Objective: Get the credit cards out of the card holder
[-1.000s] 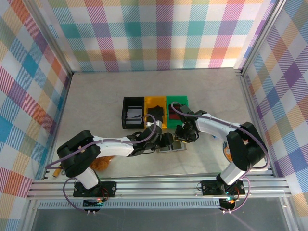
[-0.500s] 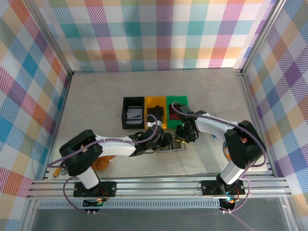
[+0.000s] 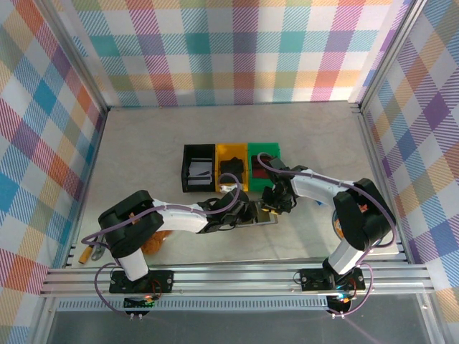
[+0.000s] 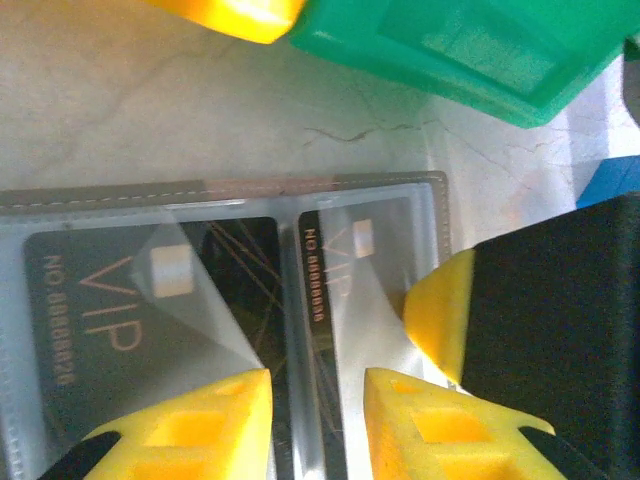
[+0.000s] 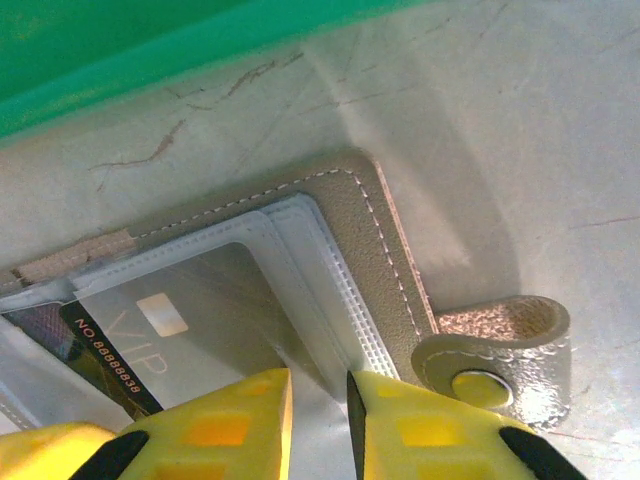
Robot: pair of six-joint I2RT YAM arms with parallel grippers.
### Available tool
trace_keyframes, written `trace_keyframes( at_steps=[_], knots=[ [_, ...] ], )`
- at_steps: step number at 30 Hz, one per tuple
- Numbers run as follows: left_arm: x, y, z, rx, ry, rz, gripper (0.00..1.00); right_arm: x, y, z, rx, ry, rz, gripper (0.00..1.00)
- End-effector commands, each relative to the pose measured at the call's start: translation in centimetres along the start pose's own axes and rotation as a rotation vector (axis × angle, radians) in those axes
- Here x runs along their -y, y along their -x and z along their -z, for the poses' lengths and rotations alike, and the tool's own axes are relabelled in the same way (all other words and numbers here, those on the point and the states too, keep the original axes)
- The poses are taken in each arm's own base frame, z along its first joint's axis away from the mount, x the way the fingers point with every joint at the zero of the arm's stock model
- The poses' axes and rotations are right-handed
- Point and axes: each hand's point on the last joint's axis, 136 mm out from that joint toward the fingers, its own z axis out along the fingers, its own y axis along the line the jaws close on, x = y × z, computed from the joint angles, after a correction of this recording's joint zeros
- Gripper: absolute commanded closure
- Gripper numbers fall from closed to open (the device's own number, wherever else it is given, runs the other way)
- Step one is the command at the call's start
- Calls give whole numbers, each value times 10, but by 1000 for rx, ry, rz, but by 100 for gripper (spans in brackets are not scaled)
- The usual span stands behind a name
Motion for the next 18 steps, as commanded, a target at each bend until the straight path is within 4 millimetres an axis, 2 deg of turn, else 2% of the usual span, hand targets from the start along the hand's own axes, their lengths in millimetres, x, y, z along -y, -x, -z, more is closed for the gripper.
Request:
trace_keyframes(
  at_steps=[1, 8, 13, 18],
  knots=[
    [4, -3, -5, 0, 14, -1, 71, 9, -6, -12, -37, -23, -25, 75],
    [9, -2, -8, -9, 30, -13, 74, 11, -7, -13, -40, -22, -32, 75],
    [-7, -2, -3, 9, 75, 3, 74, 12, -7, -14, -46, -18, -31, 75],
    [-10, -4, -3, 5, 92, 8, 71, 11, -7, -13, -40, -12, -34, 75]
  ],
)
